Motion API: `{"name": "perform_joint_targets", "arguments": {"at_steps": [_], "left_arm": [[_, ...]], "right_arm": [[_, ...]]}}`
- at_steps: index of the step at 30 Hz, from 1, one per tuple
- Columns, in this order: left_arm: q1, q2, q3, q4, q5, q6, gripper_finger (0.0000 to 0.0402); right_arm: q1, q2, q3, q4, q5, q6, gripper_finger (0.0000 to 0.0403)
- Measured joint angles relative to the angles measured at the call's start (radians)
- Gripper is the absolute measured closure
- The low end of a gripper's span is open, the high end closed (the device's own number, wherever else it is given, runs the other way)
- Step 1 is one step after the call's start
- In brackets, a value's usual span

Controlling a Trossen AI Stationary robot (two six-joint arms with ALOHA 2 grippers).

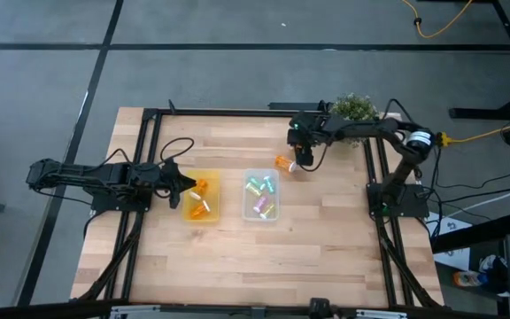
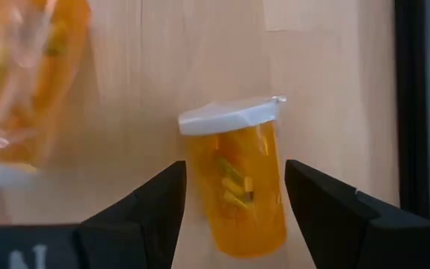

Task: Pick and place medicine bottles into bin by pill shape (circle, oval)
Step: Put the orange pill bottle into the yellow bin

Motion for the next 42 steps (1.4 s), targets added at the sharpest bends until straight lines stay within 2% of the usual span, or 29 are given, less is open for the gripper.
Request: {"name": "perform_joint_targets", "arguments": {"at_steps": [9,22,31,34,42], "left_arm": [[0.0,0.0,0.0,0.0,0.0,0.001,0.0351],[0.0,0.0,0.0,-0.001,-0.001,0.001,0.0351],[0.0,0.0,0.0,-0.001,-0.001,0.001,0.0351],[0.0,0.0,0.0,-0.001,-0.001,0.001,0.0351],[0.0,0.0,0.0,-0.002,-0.001,0.001,0.0351]], "right_arm": [[-0.015,0.087,0.005,-0.001,-0.064,-0.007,0.0173],[-0.008,0.076,0.002,-0.003,-0.021,0.113,0.0175],[-0.008,0.077,0.002,0.01,-0.022,0.132,0.0234],[-0.008,0.085,0.044,-0.029,-0.018,0.165,0.0236],[0.016,0.082,0.296,-0.126,-0.03,0.19,0.0226]]}}
